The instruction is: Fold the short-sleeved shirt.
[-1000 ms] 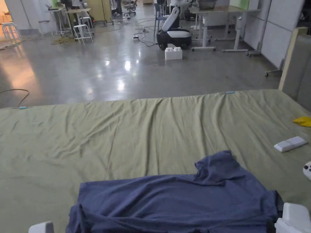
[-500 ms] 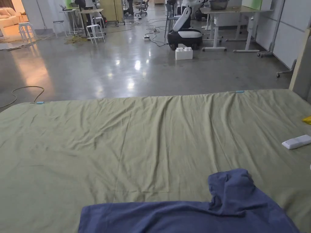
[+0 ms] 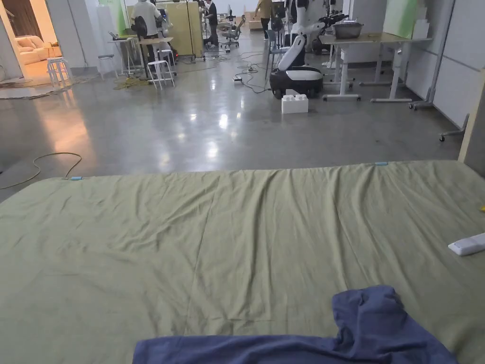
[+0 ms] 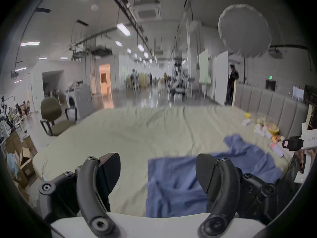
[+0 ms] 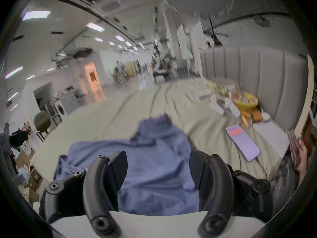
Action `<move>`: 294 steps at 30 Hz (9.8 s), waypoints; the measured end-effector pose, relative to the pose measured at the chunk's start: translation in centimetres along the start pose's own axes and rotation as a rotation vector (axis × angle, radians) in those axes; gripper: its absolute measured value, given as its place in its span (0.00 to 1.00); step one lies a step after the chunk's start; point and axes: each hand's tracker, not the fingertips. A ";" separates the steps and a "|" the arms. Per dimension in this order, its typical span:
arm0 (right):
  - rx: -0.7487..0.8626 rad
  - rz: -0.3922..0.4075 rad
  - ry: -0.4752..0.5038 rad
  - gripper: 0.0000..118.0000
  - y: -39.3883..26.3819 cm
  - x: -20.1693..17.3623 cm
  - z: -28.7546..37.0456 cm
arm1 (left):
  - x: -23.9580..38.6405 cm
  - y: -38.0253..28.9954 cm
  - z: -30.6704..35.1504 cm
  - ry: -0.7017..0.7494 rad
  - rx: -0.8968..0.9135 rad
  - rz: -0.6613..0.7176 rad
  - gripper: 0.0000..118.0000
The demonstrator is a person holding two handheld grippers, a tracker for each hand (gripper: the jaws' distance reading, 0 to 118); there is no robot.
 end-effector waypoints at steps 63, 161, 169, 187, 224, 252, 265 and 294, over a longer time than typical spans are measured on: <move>-0.191 0.004 0.024 0.00 0.4 -1.3 -3.5 | 2.1 -9.8 -35.2 -0.044 -0.805 -0.153 0.06; 0.247 0.104 0.113 0.00 7.0 -7.0 4.7 | 3.3 6.5 4.8 -0.083 0.171 -0.021 0.00; 0.197 0.040 0.142 0.00 5.3 -5.9 4.1 | -5.4 2.9 -0.4 -0.187 -0.024 0.546 0.45; 0.059 -0.056 0.177 0.00 2.5 -4.5 4.2 | -11.2 -18.4 -12.8 -0.258 -0.444 1.099 0.69; 0.007 -0.201 0.128 0.00 -0.1 0.1 5.8 | 12.4 -10.6 -11.4 -0.546 -0.459 0.169 0.83; -0.068 -0.166 0.192 0.00 -0.6 -1.5 4.5 | -5.6 -12.8 -12.3 -0.339 -0.494 0.802 0.72; -0.086 -0.196 0.120 0.00 -0.8 -0.5 5.8 | -4.7 -19.9 -15.6 -0.456 -0.609 1.079 0.12; -0.065 -0.266 0.063 0.00 -2.4 0.6 8.2 | 16.9 -10.1 -11.7 -0.613 -0.598 0.385 0.44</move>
